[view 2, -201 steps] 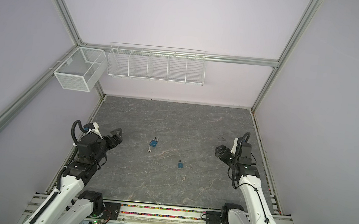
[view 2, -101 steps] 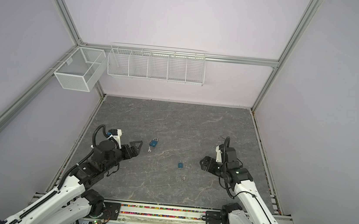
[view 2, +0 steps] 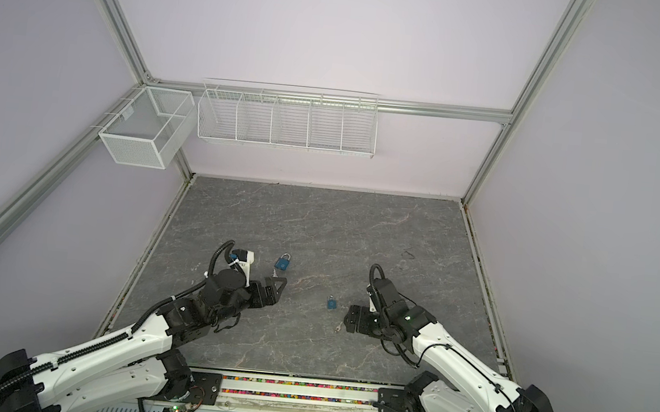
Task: Unlock with the key
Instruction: 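Move both grippers forward toward the blue padlocks and keys, then lower the right gripper onto the small key ring and close it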
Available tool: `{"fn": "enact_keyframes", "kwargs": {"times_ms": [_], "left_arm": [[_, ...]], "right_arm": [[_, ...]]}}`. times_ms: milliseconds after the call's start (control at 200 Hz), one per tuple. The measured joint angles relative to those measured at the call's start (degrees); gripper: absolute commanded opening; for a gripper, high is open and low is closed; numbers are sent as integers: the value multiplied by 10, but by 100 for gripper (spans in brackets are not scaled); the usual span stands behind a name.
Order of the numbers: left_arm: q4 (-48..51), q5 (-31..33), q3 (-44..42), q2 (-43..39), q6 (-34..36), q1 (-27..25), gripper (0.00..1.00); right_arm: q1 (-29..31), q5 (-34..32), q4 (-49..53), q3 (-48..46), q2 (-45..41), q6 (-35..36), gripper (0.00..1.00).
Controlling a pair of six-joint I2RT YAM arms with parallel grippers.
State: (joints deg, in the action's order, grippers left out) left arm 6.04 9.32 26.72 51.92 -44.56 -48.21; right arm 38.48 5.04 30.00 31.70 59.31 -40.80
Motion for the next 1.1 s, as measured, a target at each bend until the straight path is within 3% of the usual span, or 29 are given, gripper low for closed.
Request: {"fn": "enact_keyframes", "kwargs": {"times_ms": [575,1100], "left_arm": [[-28,5,0,25,-19,-21,99],[-37,5,0,40,-24,-29,99]], "right_arm": [[169,-133,-6,80,150,-27,56],[211,-178,7,119,244,-21,38]]}}
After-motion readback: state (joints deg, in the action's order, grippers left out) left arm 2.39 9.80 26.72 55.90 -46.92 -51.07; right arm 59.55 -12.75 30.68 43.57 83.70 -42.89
